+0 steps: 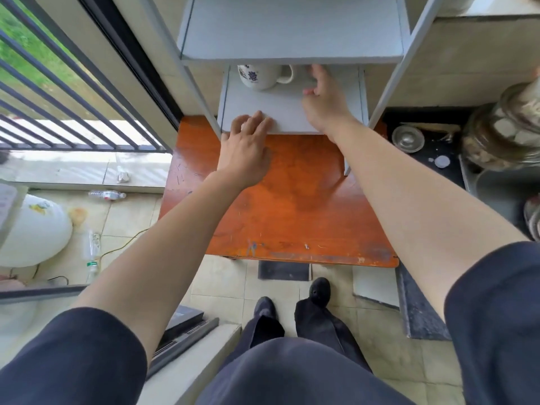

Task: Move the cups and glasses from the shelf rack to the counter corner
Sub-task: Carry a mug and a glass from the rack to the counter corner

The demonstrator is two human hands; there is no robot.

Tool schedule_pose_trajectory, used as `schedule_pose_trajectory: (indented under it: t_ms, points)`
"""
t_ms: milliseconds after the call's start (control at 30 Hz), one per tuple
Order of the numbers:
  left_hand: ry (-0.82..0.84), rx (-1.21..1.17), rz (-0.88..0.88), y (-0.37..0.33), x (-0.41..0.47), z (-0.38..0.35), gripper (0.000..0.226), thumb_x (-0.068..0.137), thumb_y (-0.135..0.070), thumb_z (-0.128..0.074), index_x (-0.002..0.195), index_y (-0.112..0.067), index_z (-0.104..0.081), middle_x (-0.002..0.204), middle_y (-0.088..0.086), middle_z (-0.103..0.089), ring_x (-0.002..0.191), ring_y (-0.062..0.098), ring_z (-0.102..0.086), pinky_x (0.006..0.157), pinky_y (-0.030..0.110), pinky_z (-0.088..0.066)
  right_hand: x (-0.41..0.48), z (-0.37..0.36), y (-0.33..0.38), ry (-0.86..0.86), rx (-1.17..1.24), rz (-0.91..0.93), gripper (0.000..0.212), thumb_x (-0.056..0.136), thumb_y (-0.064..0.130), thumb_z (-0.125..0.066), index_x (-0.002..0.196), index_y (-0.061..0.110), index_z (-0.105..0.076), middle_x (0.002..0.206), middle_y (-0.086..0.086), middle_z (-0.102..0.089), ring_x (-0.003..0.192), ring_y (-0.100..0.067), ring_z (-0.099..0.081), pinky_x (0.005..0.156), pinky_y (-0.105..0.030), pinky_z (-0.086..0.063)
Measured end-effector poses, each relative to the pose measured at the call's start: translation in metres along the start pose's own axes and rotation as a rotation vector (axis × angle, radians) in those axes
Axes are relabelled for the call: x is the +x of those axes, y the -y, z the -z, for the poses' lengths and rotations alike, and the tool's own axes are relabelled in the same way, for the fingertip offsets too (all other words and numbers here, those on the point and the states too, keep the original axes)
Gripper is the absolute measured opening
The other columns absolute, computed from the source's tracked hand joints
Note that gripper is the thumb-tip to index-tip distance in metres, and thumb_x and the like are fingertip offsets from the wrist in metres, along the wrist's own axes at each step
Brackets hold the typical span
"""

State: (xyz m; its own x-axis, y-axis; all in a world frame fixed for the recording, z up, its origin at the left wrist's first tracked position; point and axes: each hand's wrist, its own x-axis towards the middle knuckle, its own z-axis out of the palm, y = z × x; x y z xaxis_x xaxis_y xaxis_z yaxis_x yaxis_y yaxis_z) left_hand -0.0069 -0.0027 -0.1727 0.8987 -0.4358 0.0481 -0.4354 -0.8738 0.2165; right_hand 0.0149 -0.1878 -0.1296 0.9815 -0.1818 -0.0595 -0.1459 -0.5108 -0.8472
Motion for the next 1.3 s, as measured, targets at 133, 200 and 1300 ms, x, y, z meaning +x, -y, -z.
schedule_pose_trajectory:
  t_ms: [133,200,1300]
  points:
    - [0.008,-0.016,0.008,0.0,0.004,0.004,0.054,0.09,-0.021,-0.048,0.145,-0.017,-0.045,0.155,0.003,-0.04,0.139,0.033,-0.03,0.097,0.053,-0.039,0.003,0.0,0.003,0.013,-0.056,0.026,0.058,0.096,-0.003,-0.04,0.152,0.01,-0.037,0.155,-0.009,-0.04,0.143,-0.024,-0.039,0.117,-0.035,-0.034]
    - [0.0,-0.052,0.04,-0.002,0.008,0.007,0.051,0.092,-0.021,-0.046,0.142,-0.016,-0.049,0.149,0.005,-0.046,0.137,0.034,-0.032,0.097,0.051,-0.039,0.002,0.003,0.003,0.01,-0.073,0.013,0.055,0.095,0.0,-0.044,0.149,0.009,-0.04,0.149,-0.008,-0.043,0.132,-0.022,-0.047,0.111,-0.03,-0.039]
    - [-0.072,-1.333,0.764,-0.055,-0.026,0.045,0.05,0.094,-0.065,-0.045,0.101,-0.018,-0.059,0.099,0.004,-0.061,0.081,0.025,-0.056,0.072,0.038,-0.05,-0.109,-0.003,0.003,-0.208,0.533,-0.25,0.05,0.096,0.07,-0.038,0.077,0.027,-0.054,0.07,0.01,-0.058,0.06,0.002,-0.06,0.072,-0.026,-0.05]
